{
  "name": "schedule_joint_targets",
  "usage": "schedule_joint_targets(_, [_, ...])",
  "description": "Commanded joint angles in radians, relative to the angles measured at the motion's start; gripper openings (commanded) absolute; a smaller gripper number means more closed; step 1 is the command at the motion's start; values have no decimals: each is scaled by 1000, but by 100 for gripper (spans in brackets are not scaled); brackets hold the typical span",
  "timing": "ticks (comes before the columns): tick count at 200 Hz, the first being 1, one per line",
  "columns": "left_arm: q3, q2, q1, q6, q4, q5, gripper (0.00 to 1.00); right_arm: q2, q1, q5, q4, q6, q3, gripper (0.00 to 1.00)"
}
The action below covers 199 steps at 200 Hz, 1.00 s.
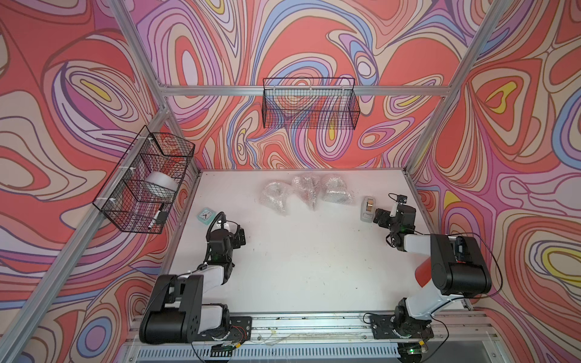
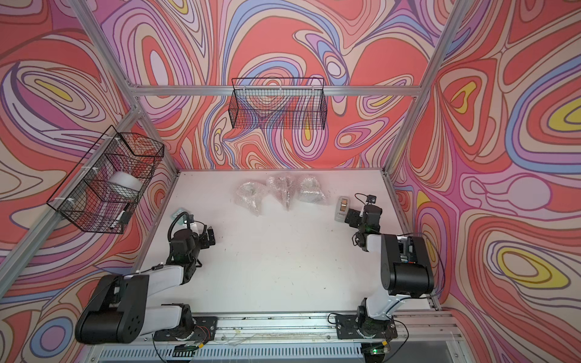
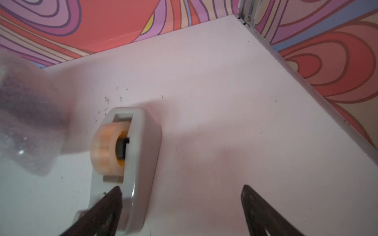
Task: Wrap mugs in bubble wrap
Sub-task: Reset both arms
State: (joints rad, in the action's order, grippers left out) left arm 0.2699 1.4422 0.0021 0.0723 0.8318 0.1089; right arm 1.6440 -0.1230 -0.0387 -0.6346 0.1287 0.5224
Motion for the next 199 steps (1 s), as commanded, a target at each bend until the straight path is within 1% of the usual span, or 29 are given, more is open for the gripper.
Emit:
schedule_joint_targets(1, [37, 87, 18, -24, 178, -104, 100, -6, 5, -117, -370, -35, -112, 94])
schedule_joint_targets(5, [74, 59, 18, -20, 52, -104, 100, 7, 5, -124, -419, -41, -133, 97])
schedule_joint_targets(9, [103, 60, 18, -13, -6, -87, 100, 29, 9, -130, -480, -45, -151, 98])
schedule_joint_targets(15, [114, 94, 17, -14, 34, -74, 100, 84, 12, -149, -592, -37, -171, 98])
schedule_joint_targets(18, [104, 106, 14, -23, 73, -78, 100, 96, 12, -158, -610, -36, -174, 99])
schedule_joint_targets(22, [88, 105, 13, -28, 107, -85, 100, 77, 12, -150, -561, -50, -172, 98])
schedule_joint_targets(29, [86, 84, 13, -2, 73, -38, 100, 45, 19, -126, -447, -59, -145, 98])
schedule_joint_targets(35, [85, 74, 12, 1, 56, -27, 100, 61, 20, -111, -442, -51, -121, 98])
schedule_joint_targets(48, [70, 98, 12, -7, 128, -30, 100, 54, 34, -92, -375, -65, -93, 98])
schedule_joint_targets(66, [102, 87, 10, -25, 45, -75, 100, 56, 44, -75, -369, -70, -86, 98])
schedule_joint_targets(83, [109, 96, 9, -58, 47, -156, 100, 61, 46, -69, -373, -70, -84, 98])
schedule_joint_targets(110, [128, 100, 19, -50, 14, -178, 100, 62, 48, -67, -370, -72, -82, 98])
schedule_joint_targets(139, [105, 92, 19, -53, 49, -184, 100, 60, 48, -66, -369, -72, -82, 98])
schedule_joint_targets(147, [72, 78, 19, -66, 98, -220, 100, 59, 48, -71, -385, -73, -93, 98])
schedule_joint_targets(153, [13, 70, 19, -80, 208, -254, 100, 51, 48, -75, -446, -76, -128, 99])
schedule_joint_targets(165, [-128, 96, 19, -97, 495, -290, 100, 56, 48, -68, -655, -69, -232, 98])
schedule_joint_targets(169, [-151, 116, 19, -91, 542, -291, 100, 72, 49, -58, -729, -65, -269, 98])
schedule_joint_targets(175, [-123, 105, 19, -82, 482, -264, 100, 105, 48, -42, -843, -56, -302, 98])
schedule_joint_targets(179, [-97, 99, 19, -77, 429, -259, 100, 115, 48, -30, -850, -51, -303, 98])
schedule_joint_targets(185, [-56, 95, 19, -75, 351, -249, 100, 94, 48, -11, -777, -46, -275, 98])
schedule_joint_targets(191, [1, 94, 19, -70, 264, -229, 100, 74, 48, 6, -646, -42, -224, 98])
schedule_joint_targets(199, [81, 93, 19, -52, 104, -189, 100, 58, 48, 31, -436, -32, -127, 98])
